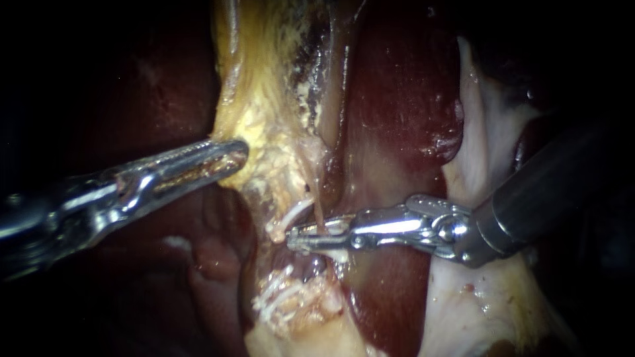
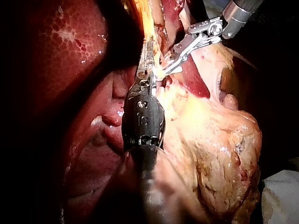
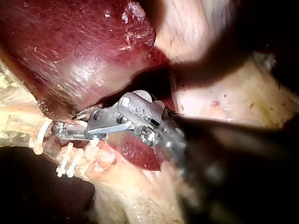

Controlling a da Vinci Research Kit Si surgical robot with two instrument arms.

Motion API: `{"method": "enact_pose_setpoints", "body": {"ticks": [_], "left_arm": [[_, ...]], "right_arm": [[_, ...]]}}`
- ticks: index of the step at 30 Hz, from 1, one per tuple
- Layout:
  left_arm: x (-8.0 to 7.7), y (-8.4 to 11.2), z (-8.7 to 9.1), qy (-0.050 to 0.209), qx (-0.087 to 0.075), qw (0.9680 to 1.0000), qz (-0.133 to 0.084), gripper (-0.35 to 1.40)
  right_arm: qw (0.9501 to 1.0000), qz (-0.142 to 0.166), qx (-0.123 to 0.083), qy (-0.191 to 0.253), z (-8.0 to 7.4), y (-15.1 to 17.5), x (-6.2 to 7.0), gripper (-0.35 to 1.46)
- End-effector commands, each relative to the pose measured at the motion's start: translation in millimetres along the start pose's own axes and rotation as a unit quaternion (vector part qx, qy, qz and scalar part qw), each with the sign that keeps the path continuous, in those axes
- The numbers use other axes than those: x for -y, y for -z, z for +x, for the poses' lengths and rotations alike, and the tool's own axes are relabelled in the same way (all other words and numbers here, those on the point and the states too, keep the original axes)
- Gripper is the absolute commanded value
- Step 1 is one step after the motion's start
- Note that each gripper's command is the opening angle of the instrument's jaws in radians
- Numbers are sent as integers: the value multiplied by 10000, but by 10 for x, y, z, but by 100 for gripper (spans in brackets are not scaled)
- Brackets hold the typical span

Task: Going back second clip right tube

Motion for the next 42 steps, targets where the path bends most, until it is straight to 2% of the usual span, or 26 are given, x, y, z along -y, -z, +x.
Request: {"method": "enact_pose_setpoints", "body": {"ticks": [1,7,9,10,11,13,15,19,24,26,29,32,34,36,38,42], "left_arm": [[0,0,0,9,1,10000,-10,-35],[-2,1,1,48,32,9999,-109,-35],[-4,1,1,51,33,9999,-114,-35],[-4,1,1,51,33,9999,-114,-35],[-5,1,1,52,37,9999,-129,-35],[-7,0,1,52,37,9999,-130,-35],[-8,0,1,53,38,9999,-131,-35],[-8,0,2,54,53,9999,-128,-35],[-8,0,2,53,53,9999,-129,-35],[-8,0,2,53,54,9999,-130,-35],[-8,0,2,52,54,9999,-129,-35],[-8,0,2,52,55,9999,-130,-35],[-9,-1,3,51,41,9999,-134,-35],[-9,-1,3,51,41,9999,-135,-35],[-9,-1,3,51,41,9999,-135,-35],[-8,-1,2,52,42,9999,-136,-35]], "right_arm": [[10000,-2,2,4,0,0,0,-35],[10000,1,6,11,-1,-4,4,-35],[9999,0,6,128,-1,-5,4,7],[9990,-8,23,451,0,-4,4,32],[9979,-9,25,654,1,-4,4,47],[9950,33,-15,998,3,-4,3,58],[9923,-22,-150,1226,5,-2,2,60],[9884,-67,-186,1507,7,7,-2,60],[9876,-112,-208,1553,8,19,-16,60],[9875,-110,-206,1559,6,20,-17,60],[9875,-107,-205,1562,5,16,-10,60],[9872,118,-78,1589,-1,4,9,60],[9860,383,58,1623,-6,-11,25,60],[9856,400,71,1643,-8,-23,31,60],[9854,400,73,1653,-7,-33,31,60],[9856,303,25,1665,-7,-45,15,60]]}}
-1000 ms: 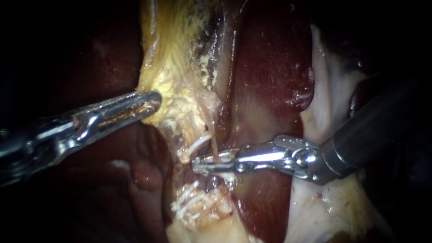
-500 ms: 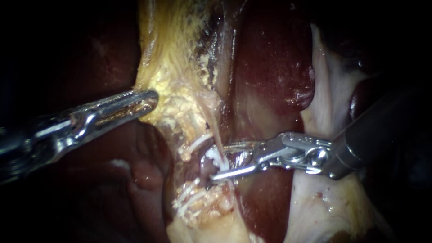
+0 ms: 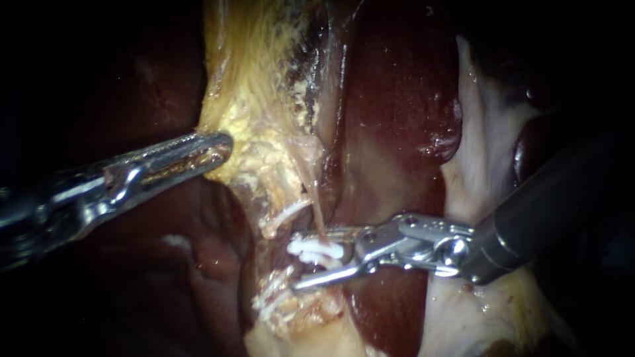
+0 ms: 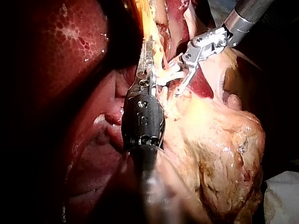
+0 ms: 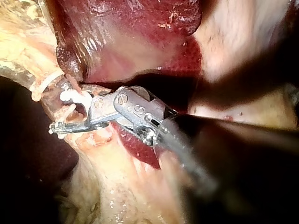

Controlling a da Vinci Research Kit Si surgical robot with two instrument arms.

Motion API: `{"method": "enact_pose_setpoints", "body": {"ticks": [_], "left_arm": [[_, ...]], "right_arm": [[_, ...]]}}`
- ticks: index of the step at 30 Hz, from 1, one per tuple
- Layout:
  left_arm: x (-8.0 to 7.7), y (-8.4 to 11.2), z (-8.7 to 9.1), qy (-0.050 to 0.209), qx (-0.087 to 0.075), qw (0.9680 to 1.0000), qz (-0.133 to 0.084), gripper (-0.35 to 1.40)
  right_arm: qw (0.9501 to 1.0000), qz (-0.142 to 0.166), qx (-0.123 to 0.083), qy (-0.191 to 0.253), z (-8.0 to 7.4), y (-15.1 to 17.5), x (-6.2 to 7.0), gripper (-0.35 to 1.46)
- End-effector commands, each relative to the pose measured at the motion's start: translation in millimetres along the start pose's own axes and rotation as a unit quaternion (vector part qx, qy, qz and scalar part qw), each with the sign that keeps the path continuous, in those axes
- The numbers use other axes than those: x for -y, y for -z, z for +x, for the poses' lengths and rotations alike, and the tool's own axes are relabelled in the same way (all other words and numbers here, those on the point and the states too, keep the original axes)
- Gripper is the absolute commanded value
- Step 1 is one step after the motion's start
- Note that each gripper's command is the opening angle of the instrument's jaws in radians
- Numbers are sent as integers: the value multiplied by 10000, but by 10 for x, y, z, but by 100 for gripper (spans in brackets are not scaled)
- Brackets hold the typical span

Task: Going back second clip right tube

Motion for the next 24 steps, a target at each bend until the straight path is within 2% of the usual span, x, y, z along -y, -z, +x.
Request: {"method": "enact_pose_setpoints", "body": {"ticks": [1,6,11,21,24], "left_arm": [[0,0,0,0,-2,10000,1,-35],[0,0,0,-1,-2,10000,2,-35],[0,1,0,-1,-3,10000,3,-35],[-1,1,0,27,-17,10000,-1,-35],[-1,1,0,27,-17,10000,0,-35]], "right_arm": [[10000,-62,-19,1,-2,0,-5,60],[9999,-150,-49,1,-8,9,-21,60],[9995,-280,-106,34,0,38,-26,60],[9993,-266,-114,222,22,97,-19,60],[9989,-232,-99,407,26,113,-14,60]]}}
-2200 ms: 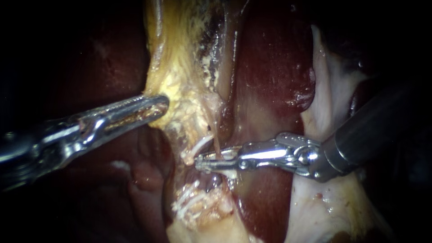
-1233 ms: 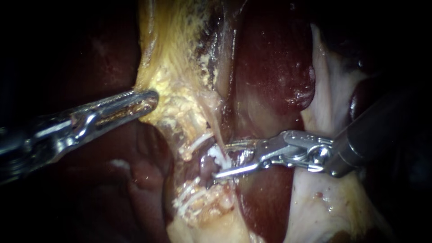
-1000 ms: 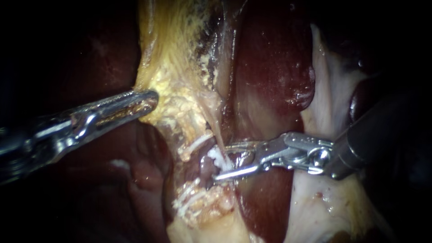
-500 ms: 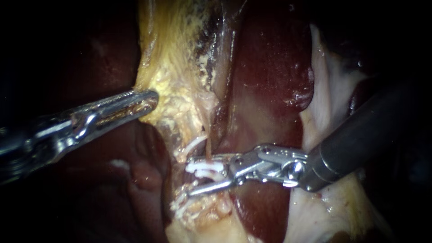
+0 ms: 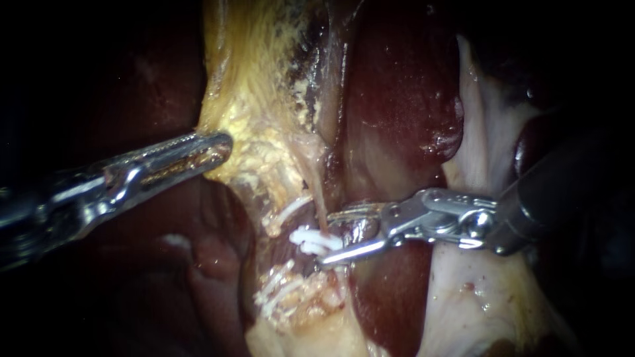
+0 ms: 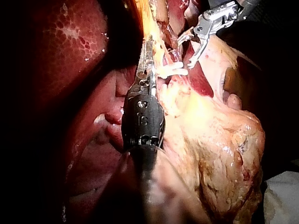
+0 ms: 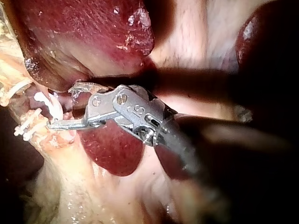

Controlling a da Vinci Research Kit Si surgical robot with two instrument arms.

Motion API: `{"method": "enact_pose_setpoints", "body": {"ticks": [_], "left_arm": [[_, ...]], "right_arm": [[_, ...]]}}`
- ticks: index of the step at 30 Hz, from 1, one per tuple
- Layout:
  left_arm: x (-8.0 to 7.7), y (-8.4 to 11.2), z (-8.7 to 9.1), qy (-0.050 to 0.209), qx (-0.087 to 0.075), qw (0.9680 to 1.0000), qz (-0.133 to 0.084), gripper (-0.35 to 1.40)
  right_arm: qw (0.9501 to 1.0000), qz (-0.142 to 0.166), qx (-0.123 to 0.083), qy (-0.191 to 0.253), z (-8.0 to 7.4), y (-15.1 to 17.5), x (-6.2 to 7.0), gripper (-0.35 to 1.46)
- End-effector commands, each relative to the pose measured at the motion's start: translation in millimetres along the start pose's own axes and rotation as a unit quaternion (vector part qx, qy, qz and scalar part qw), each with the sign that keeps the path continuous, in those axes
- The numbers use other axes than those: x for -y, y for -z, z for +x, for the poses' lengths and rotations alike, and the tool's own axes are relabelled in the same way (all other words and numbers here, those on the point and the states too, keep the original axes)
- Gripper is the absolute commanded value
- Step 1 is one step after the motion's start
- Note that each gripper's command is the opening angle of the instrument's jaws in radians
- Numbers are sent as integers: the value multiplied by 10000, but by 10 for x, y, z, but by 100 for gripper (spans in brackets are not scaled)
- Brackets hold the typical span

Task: Going back second clip right tube

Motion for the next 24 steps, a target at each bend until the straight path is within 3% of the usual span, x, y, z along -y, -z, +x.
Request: {"method": "enact_pose_setpoints", "body": {"ticks": [1,6,12,15,18,24], "left_arm": [[0,0,0,1,-1,10000,1,-35],[0,0,0,1,-1,10000,2,-35],[0,0,0,1,-1,10000,1,-35],[0,0,0,1,0,10000,0,-35],[1,-1,1,1,5,10000,-7,-35],[1,-12,8,-15,-59,10000,50,-35]], "right_arm": [[10000,6,3,83,2,5,2,60],[9967,12,6,816,21,35,11,60],[9831,-51,10,1831,51,59,24,60],[9787,-79,11,2052,64,67,31,60],[9774,-64,10,2115,72,73,36,60],[9768,-85,11,2140,74,76,39,60]]}}
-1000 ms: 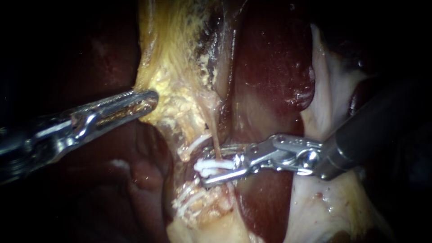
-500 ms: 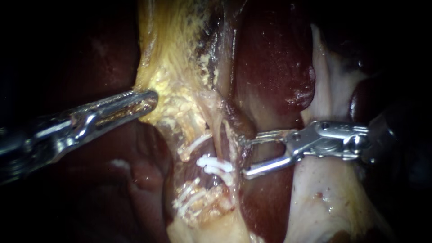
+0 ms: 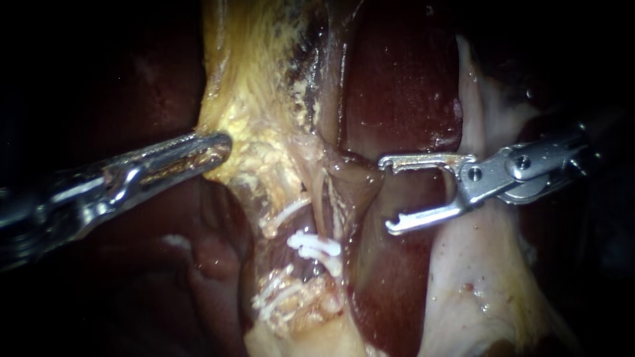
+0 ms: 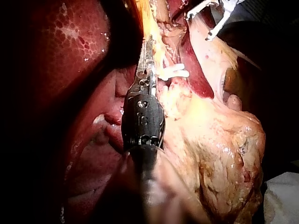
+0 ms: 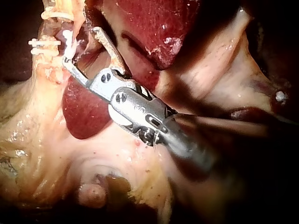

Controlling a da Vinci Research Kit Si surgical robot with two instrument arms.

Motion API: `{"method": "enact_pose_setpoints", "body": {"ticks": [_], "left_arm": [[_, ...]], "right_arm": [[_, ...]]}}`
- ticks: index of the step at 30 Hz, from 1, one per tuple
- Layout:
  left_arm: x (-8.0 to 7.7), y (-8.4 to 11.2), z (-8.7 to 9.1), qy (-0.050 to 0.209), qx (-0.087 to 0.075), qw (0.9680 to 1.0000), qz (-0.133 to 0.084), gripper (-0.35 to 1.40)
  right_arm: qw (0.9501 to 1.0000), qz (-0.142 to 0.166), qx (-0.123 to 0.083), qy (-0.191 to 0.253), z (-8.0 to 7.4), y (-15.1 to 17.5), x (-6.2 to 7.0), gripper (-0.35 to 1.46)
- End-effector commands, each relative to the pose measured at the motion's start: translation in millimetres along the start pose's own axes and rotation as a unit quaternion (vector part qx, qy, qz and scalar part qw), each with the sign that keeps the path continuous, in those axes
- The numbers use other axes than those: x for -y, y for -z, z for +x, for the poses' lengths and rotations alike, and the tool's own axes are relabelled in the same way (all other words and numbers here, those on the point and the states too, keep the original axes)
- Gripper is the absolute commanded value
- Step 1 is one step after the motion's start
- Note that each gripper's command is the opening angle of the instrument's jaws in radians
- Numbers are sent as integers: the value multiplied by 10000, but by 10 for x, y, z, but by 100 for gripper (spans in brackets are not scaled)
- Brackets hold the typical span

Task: Going back second clip right tube

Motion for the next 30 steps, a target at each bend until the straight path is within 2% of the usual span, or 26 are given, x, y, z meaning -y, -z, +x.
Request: {"method": "enact_pose_setpoints", "body": {"ticks": [1,3,7,8,11,15,20,30], "left_arm": [[-2,-5,2,-15,-16,10000,55,-35],[-8,-16,7,-38,-30,9999,140,-35],[-18,-44,22,-94,-168,9995,247,-35],[-20,-57,29,-116,-247,9993,257,-35],[-19,-83,41,-147,-361,9989,273,-35],[-11,-106,47,-168,-447,9984,317,-35],[-2,-113,48,-183,-468,9981,347,-35],[-3,-110,47,-190,-475,9980,362,-35]], "right_arm": [[10000,-3,2,1,-1,0,1,60],[10000,44,-9,7,-1,0,3,60],[10000,81,-18,12,0,0,6,60],[10000,82,-18,12,0,0,6,60],[9999,100,-23,12,1,0,8,60],[9999,94,-37,8,2,0,7,60],[9999,76,-96,-9,6,0,5,60],[9999,73,-110,-13,7,0,5,60]]}}
